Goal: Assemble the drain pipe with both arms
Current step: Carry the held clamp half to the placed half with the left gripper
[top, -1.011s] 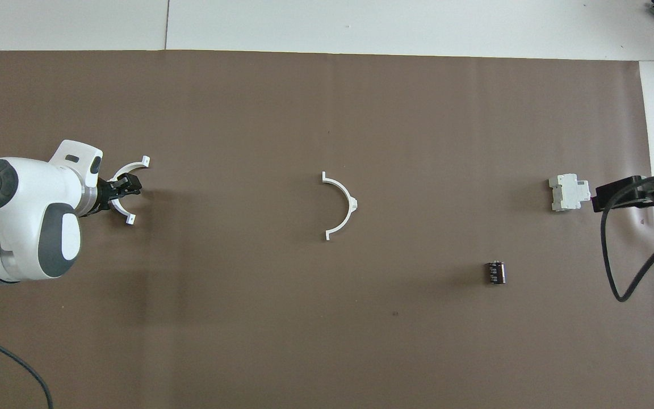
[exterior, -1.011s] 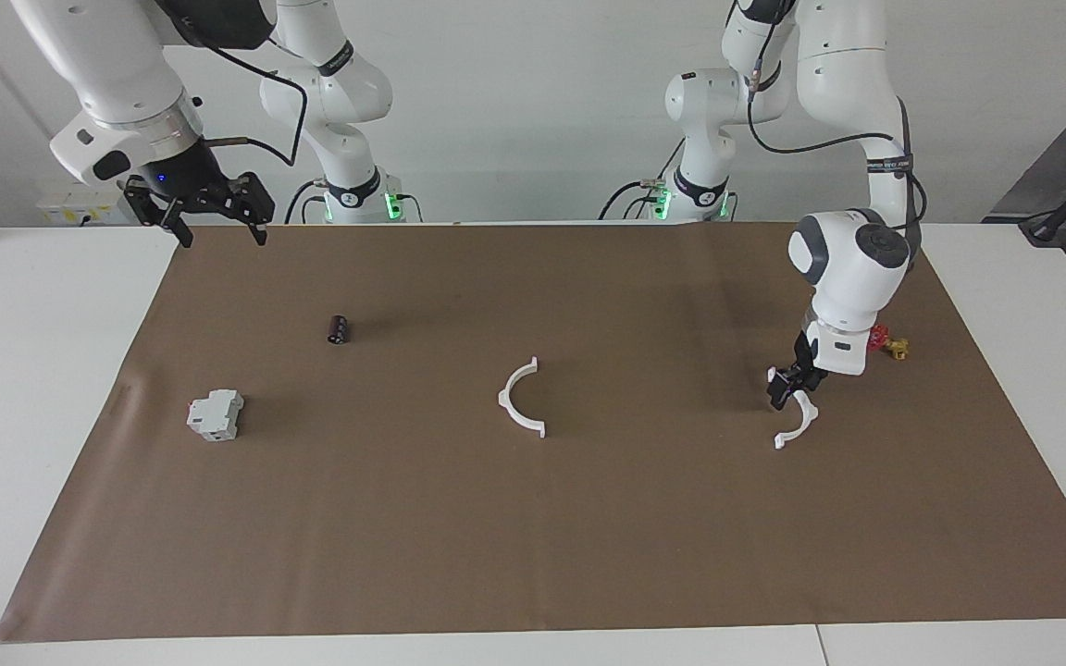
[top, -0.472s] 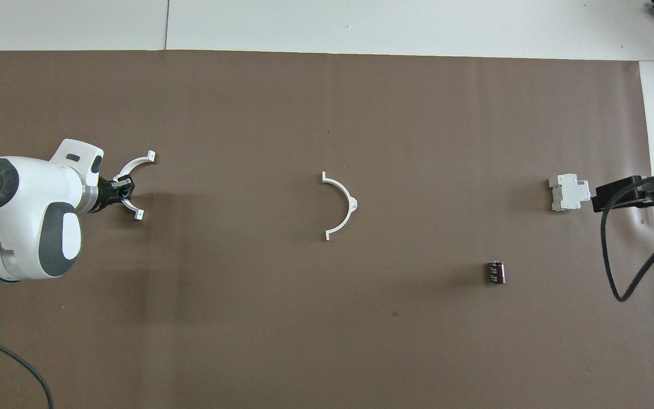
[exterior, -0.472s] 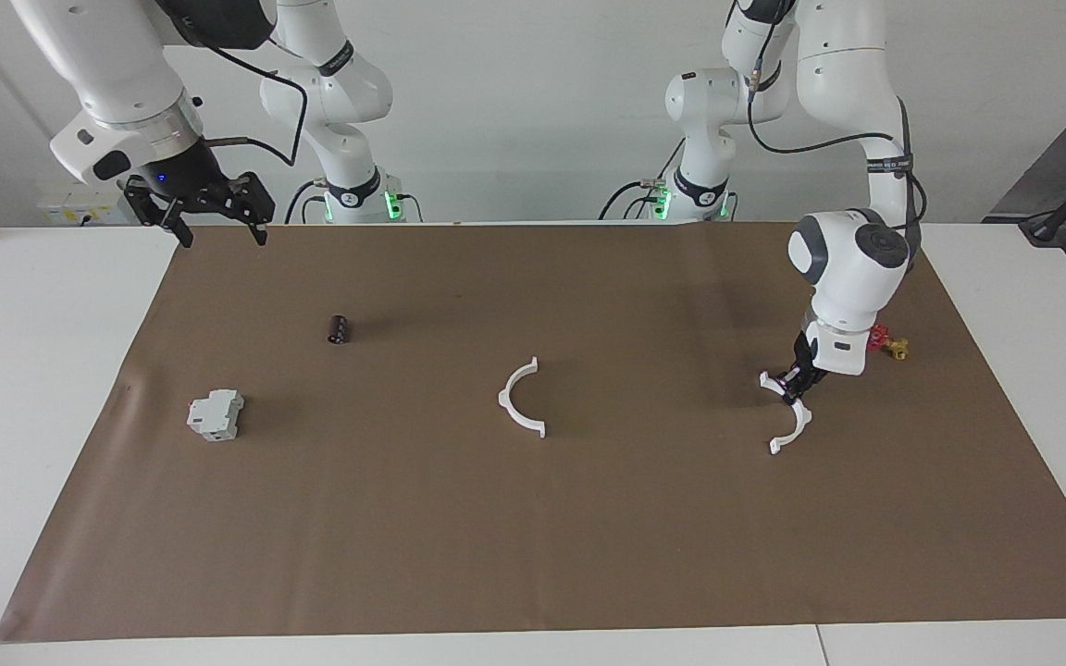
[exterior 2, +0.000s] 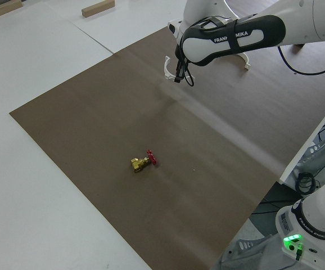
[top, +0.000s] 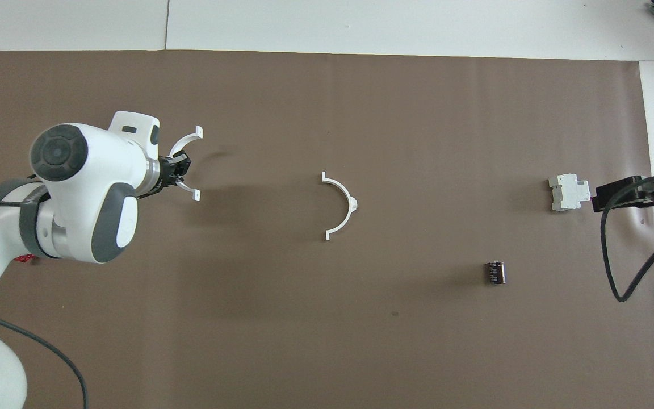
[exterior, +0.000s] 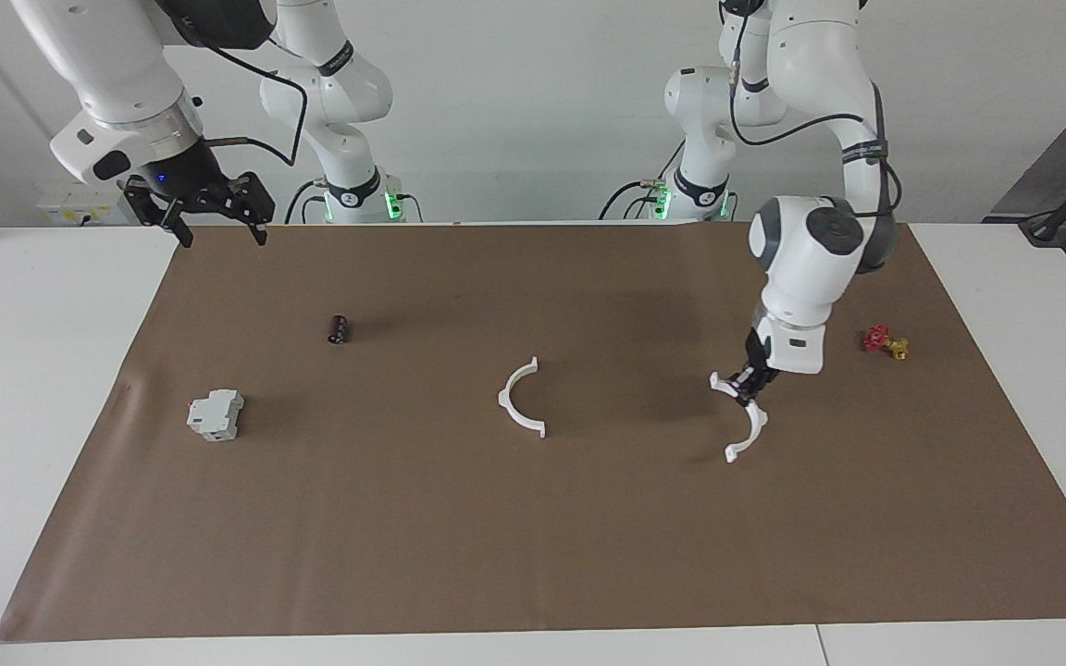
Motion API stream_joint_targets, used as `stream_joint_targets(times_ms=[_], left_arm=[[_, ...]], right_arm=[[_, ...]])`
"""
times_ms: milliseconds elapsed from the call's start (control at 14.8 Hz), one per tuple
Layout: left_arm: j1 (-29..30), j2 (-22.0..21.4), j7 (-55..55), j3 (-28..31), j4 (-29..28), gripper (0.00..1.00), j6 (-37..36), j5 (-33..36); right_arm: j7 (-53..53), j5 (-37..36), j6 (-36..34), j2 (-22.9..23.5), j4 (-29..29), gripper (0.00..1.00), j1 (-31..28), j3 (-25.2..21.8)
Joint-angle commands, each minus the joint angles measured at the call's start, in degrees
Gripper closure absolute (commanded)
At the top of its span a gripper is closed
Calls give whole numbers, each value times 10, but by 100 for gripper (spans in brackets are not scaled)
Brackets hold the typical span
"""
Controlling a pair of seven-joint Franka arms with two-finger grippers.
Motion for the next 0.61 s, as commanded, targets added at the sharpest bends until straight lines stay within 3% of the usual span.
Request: stream_joint_targets(times_ms=[0, 270, 539], left_arm=[[-75, 3, -114, 11, 27, 100, -15, 9], [-168, 60, -255, 13, 59, 100, -21, 47], [-189, 95, -364, 12, 75, 100, 9, 72]], right_arm=[[-4, 8, -7, -10, -7, 0, -11, 6], [-4, 8, -7, -10, -7, 0, -11, 6], [-4, 8, -7, -10, -7, 0, -11, 6]])
